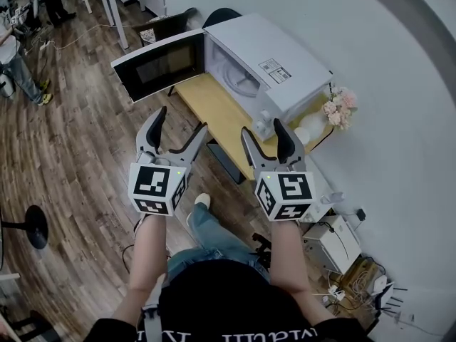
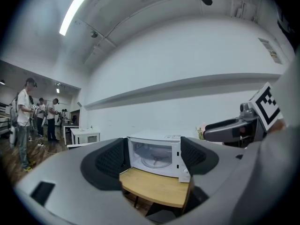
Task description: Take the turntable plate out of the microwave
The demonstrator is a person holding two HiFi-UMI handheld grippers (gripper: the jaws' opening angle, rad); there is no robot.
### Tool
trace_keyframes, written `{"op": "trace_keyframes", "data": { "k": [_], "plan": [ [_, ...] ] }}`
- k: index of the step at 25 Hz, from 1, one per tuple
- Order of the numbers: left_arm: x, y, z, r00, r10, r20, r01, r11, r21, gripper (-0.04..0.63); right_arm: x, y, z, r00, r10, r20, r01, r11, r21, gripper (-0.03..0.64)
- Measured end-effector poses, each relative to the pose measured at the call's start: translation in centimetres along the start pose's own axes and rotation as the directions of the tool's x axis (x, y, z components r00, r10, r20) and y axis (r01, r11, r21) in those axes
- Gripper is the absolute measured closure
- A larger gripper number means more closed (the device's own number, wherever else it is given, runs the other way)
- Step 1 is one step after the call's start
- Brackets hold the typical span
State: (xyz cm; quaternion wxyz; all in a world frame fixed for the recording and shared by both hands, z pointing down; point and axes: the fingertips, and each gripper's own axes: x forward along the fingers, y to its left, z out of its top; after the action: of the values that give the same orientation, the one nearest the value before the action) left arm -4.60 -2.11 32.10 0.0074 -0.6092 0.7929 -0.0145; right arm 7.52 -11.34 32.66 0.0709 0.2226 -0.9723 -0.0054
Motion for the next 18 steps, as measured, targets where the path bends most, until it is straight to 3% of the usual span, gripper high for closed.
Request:
{"op": "trace_keyframes", "data": {
  "k": [12, 18],
  "plan": [
    [13.1, 7.0, 0.5, 0.994, -0.101, -0.03, 0.101, 0.995, 0.005, 0.21, 10.2, -6.7, 3.6, 0.982, -0.183, 0.056, 0.182, 0.983, 0.021, 0.342],
    [17.1, 8.4, -1.0, 0.986, -0.15, -0.07, 0.15, 0.989, -0.006, 0.21, 13.6, -8.1, 3.2, 0.977, -0.208, 0.045, 0.207, 0.978, 0.036, 0.331]
  ]
}}
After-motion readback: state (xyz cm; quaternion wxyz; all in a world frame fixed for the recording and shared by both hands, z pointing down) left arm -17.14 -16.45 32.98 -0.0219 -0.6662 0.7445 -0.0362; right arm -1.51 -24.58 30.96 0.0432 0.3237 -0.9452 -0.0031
